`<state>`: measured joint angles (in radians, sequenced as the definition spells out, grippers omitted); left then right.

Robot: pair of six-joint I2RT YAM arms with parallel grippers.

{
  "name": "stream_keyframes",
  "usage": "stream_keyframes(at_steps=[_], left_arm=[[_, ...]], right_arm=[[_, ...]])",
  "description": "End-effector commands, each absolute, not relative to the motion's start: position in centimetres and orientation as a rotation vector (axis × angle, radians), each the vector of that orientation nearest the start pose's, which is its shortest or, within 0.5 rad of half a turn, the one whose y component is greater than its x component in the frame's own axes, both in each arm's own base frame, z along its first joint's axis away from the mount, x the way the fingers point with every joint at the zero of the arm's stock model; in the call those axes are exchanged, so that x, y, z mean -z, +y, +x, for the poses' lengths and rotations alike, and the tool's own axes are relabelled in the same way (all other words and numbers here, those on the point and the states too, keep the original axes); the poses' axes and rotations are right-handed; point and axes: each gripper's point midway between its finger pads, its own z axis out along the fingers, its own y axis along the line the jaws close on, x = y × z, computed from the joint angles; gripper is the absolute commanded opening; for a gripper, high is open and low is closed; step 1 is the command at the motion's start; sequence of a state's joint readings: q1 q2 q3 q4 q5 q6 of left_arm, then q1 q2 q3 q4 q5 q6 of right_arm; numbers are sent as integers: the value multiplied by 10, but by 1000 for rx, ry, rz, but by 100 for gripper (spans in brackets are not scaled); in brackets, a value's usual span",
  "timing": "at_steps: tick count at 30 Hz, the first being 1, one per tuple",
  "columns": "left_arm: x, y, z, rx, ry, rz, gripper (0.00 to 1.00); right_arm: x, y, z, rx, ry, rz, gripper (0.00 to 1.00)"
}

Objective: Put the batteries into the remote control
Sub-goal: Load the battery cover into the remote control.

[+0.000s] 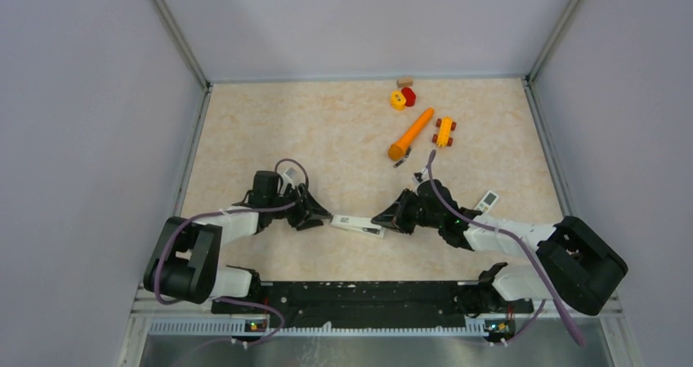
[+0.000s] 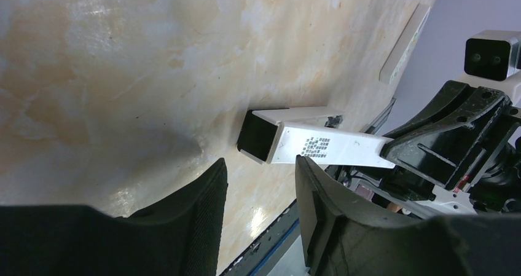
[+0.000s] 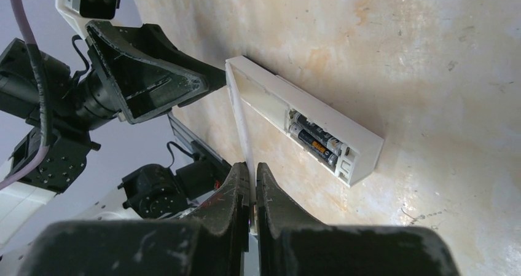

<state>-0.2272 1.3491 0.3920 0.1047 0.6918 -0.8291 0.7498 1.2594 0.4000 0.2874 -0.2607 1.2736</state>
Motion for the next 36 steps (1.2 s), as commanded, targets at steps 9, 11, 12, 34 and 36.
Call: stream_keyframes(at_steps=[9, 11, 12, 34, 36], left_arm=[[-52, -198, 230, 1278, 2526, -318, 47], [-52, -199, 231, 1268, 2530, -305, 44], [-53, -200, 232, 1265, 2530, -293, 43], [-39, -205, 228, 1122, 2641, -159, 45], [-37, -204, 226, 1118, 2650, -156, 45]], right_arm=[[-59, 276, 188, -1140, 2551, 461, 0], [-55, 272, 188, -1108, 2557, 465, 0], [-54, 270, 189, -1092, 2554, 465, 0], [-22, 255, 185, -828, 2677, 363, 0], [-20, 252, 183, -810, 2687, 362, 0]])
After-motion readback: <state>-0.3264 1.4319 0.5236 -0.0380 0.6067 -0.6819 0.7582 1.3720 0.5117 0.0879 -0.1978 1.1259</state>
